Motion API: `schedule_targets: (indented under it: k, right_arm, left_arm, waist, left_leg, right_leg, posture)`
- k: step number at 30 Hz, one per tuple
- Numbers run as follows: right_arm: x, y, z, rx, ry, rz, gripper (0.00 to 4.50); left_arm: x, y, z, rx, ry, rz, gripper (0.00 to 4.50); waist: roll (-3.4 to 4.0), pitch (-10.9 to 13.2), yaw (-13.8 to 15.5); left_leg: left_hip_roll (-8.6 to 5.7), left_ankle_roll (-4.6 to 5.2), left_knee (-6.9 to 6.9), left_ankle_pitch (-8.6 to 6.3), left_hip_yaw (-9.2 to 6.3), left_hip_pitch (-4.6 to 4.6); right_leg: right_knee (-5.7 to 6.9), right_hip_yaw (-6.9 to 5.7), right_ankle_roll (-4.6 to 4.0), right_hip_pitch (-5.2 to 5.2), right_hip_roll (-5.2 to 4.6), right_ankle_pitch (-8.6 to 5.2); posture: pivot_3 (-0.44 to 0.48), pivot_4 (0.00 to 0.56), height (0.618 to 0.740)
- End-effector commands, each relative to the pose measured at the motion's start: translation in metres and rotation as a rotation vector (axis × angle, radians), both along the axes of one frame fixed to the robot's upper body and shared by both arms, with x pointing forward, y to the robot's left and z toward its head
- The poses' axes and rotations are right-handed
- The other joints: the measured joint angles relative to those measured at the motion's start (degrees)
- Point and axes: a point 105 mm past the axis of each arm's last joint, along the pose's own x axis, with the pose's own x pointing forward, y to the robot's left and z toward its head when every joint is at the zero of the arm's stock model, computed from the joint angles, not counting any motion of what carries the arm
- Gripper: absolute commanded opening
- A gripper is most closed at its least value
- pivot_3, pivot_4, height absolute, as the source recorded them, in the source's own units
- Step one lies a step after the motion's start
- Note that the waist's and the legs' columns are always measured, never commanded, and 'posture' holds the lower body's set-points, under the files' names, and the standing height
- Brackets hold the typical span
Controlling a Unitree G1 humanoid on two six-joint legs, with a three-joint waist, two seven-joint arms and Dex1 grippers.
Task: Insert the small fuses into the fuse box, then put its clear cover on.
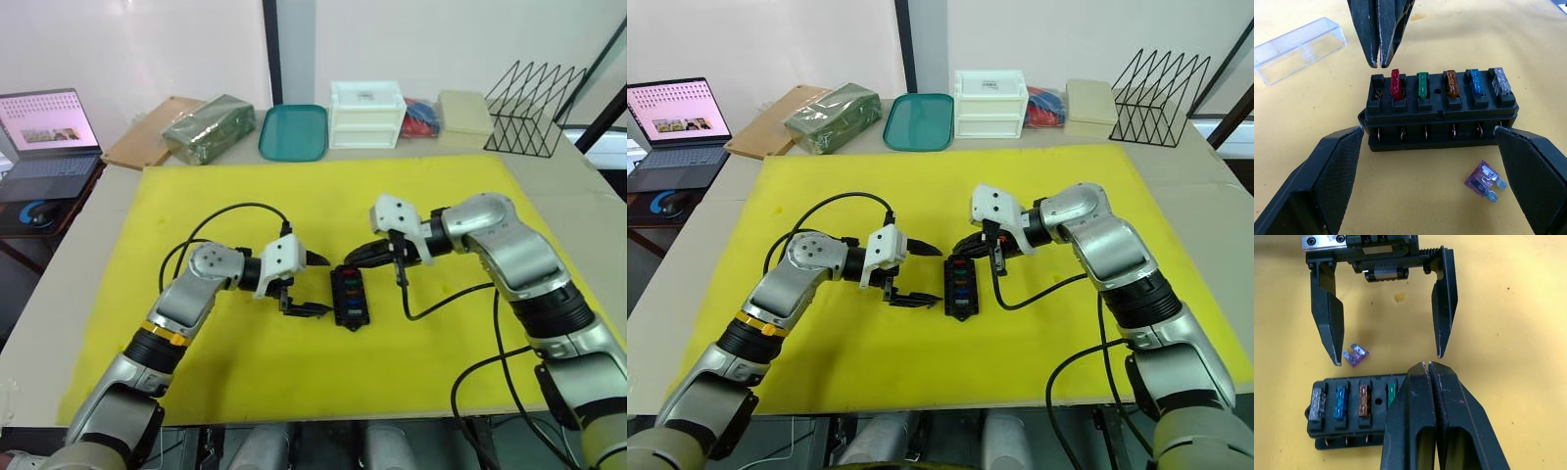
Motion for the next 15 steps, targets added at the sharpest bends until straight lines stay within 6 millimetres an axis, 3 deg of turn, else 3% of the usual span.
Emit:
schedule_targets:
  k: [1, 10, 15]
  right_arm:
    - [-0.001, 0.003, 0.007, 0.022, -0.029, 0.017, 0.05]
    - [-0.001, -0.002, -0.014, -0.011, 0.000, 0.000, 0.05]
    - [0.003, -0.014, -0.040, -0.070, 0.033, -0.037, 0.05]
  left_arm:
    - [0.001, 0.001, 0.010, -0.007, -0.048, -0.001, 4.50]
    - [0.000, 0.001, 0.010, -0.006, -0.041, -0.002, 4.50]
    - [0.001, 0.001, 0.010, -0.005, -0.041, -0.002, 4.50]
  waist:
    - [0.00, 0.0, -0.1]
    - [0.00, 0.0, -0.1]
    - [0.00, 0.0, 0.0]
  left_leg:
    - [0.00, 0.00, -0.01, 0.00, 0.00, 0.00]
    - [0.00, 0.00, -0.01, 0.00, 0.00, 0.00]
    - [0.00, 0.00, -0.01, 0.00, 0.00, 0.00]
  right_leg:
    - [0.00, 0.00, 0.00, 0.00, 0.00, 0.00]
    - [0.00, 0.00, 0.00, 0.00, 0.00, 0.00]
    - [0.00, 0.00, 0.00, 0.00, 0.01, 0.00]
  posture:
    - [0.000, 0.150, 0.740]
    - [0.000, 0.150, 0.740]
    - [0.000, 0.150, 0.740]
